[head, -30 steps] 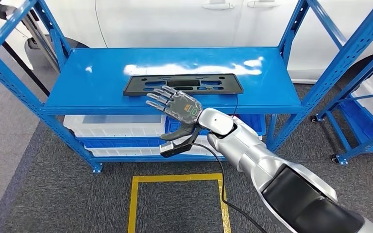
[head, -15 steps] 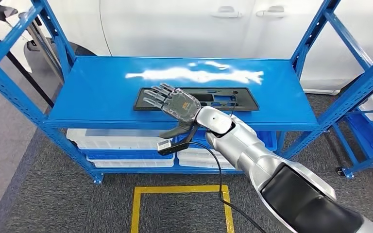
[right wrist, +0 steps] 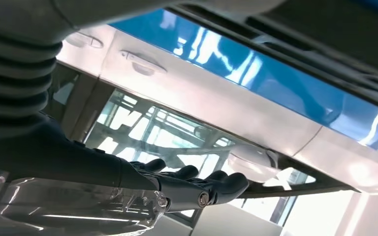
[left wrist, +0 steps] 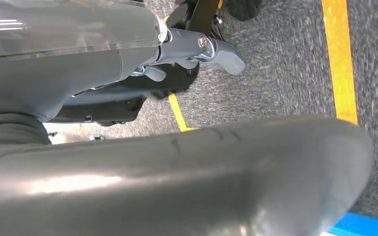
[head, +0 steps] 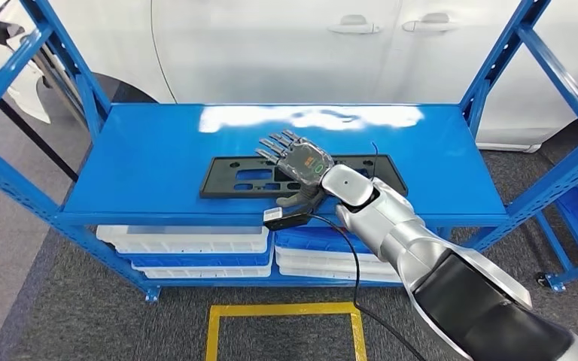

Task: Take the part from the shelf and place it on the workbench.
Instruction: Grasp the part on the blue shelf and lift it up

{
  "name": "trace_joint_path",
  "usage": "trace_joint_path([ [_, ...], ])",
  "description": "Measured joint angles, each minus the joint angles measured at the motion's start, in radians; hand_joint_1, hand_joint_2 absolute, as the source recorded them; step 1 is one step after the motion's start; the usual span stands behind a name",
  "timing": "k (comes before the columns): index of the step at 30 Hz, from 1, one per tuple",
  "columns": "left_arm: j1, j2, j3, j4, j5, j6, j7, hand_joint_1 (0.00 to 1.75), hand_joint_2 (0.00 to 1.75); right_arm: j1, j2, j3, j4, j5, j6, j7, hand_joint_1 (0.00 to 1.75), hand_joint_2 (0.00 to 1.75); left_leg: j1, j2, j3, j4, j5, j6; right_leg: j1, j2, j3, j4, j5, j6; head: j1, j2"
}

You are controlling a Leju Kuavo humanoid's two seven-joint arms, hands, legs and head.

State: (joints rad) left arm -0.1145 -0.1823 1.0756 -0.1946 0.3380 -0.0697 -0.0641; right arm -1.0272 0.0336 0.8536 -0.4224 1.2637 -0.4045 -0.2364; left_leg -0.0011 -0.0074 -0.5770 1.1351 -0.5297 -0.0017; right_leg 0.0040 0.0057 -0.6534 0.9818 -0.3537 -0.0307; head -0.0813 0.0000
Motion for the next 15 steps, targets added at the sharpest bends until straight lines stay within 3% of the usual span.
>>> trace_joint_path([
  [2, 0.0, 0.0, 0.001, 0.0, 0.0, 0.003, -0.001, 0.0, 0.0, -0.002, -0.001, 0.002, 0.017, 0.011, 0.027, 0.038, 0.0, 1.75, 0.007, 0.001, -0.075, 0.117, -0.05, -0.011, -0.002, 0.003, 0.007, 0.001, -0.009, -0.002, 0.0, 0.0],
  [3, 0.0, 0.001, 0.002, 0.0, 0.0, 0.006, -0.002, 0.0, 0.0, -0.002, -0.002, 0.003, 0.028, 0.021, 0.051, 0.078, 0.0, 1.75, 0.01, 0.001, -0.102, 0.147, -0.06, -0.016, -0.003, 0.004, 0.011, 0.002, -0.014, -0.001, 0.0, 0.0],
  [4, 0.0, 0.001, 0.002, 0.0, 0.0, 0.007, -0.002, 0.0, 0.0, -0.003, -0.004, 0.004, 0.041, 0.032, 0.078, 0.129, 0.0, 1.75, 0.013, 0.001, -0.111, 0.143, -0.048, -0.02, -0.004, 0.005, 0.016, 0.004, -0.019, 0.002, 0.0, 0.0],
  [5, 0.0, 0.001, 0.003, 0.0, 0.0, 0.009, -0.003, 0.0, 0.0, -0.005, -0.007, 0.004, 0.054, 0.04, 0.107, 0.185, 0.0, 1.75, 0.015, 0.001, -0.104, 0.104, -0.014, -0.023, -0.007, 0.005, 0.022, 0.007, -0.025, 0.005, 0.0, 0.0],
  [7, 0.001, 0.002, 0.004, 0.0, 0.0, 0.011, -0.002, 0.0, 0.0, -0.011, -0.018, 0.002, 0.078, 0.05, 0.159, 0.283, 0.0, 1.75, 0.018, 0.002, -0.062, -0.027, 0.07, -0.027, -0.009, 0.004, 0.03, 0.016, -0.036, 0.015, 0.0, 0.0],
  [9, 0.003, 0.002, 0.006, 0.0, 0.0, 0.013, -0.001, 0.0, 0.0, -0.023, -0.036, 0.001, 0.099, 0.073, 0.207, 0.354, 0.0, 1.75, 0.016, 0.002, -0.035, -0.109, 0.102, -0.016, -0.007, 0.002, 0.028, 0.024, -0.043, 0.026, 0.0, 0.0],
  [10, 0.006, 0.002, 0.007, 0.0, 0.0, 0.014, 0.0, 0.0, 0.0, -0.03, -0.047, 0.003, 0.109, 0.095, 0.232, 0.383, 0.03, 1.75, 0.014, 0.002, -0.033, -0.117, 0.1, -0.007, -0.006, 0.001, 0.025, 0.026, -0.044, 0.031, 0.0, 0.0],
  [12, 0.01, 0.002, 0.008, 0.0, 0.0, 0.016, 0.0, 0.0, 0.0, -0.04, -0.07, 0.013, 0.126, 0.146, 0.297, 0.435, 0.89, 1.75, 0.013, 0.002, -0.031, -0.121, 0.11, 0.01, -0.008, 0.002, 0.023, 0.028, -0.047, 0.044, 0.0, 0.0],
  [14, 0.01, 0.002, 0.009, 0.0, 0.0, 0.017, 0.0, 0.0, 0.0, -0.045, -0.097, 0.026, 0.141, 0.183, 0.377, 0.478, 1.73, 1.75, 0.014, 0.003, -0.027, -0.126, 0.115, 0.023, -0.012, 0.001, 0.008, 0.066, -0.075, 0.055, 0.0, 0.0],
  [15, 0.008, 0.002, 0.009, 0.0, 0.0, 0.017, 0.0, 0.0, 0.0, -0.046, -0.109, 0.031, 0.148, 0.191, 0.413, 0.492, 1.75, 1.75, 0.015, 0.003, -0.026, -0.128, 0.116, 0.028, -0.015, 0.0, -0.013, 0.114, -0.103, 0.06, 0.0, 0.0],
])
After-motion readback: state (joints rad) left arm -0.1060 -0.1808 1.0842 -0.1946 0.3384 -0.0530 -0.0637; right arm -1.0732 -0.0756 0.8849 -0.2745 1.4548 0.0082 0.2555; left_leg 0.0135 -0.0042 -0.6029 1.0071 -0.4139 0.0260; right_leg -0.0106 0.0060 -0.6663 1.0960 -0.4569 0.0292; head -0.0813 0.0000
